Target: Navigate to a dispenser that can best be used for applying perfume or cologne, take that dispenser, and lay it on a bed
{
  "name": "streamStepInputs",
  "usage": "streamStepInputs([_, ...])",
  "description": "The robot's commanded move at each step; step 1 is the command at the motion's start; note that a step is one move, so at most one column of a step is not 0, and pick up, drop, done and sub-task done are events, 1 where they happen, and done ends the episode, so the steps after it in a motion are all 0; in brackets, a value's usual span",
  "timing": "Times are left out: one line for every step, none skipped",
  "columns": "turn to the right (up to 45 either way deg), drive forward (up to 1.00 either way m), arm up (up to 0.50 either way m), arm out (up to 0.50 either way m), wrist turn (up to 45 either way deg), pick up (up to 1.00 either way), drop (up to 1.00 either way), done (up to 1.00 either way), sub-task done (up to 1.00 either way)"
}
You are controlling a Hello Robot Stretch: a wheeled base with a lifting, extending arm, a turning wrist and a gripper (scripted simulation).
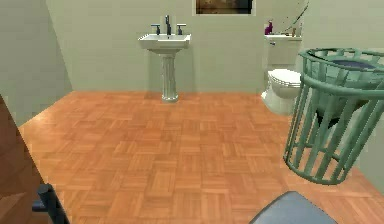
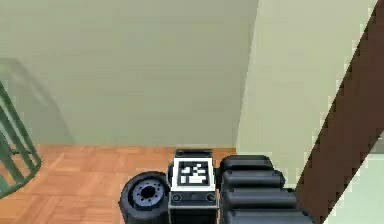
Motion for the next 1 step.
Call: streamStepInputs([0.0, 0.55, 0.0, 0.0, 0.0, 0.0, 0.0, 0.0, 0.0])
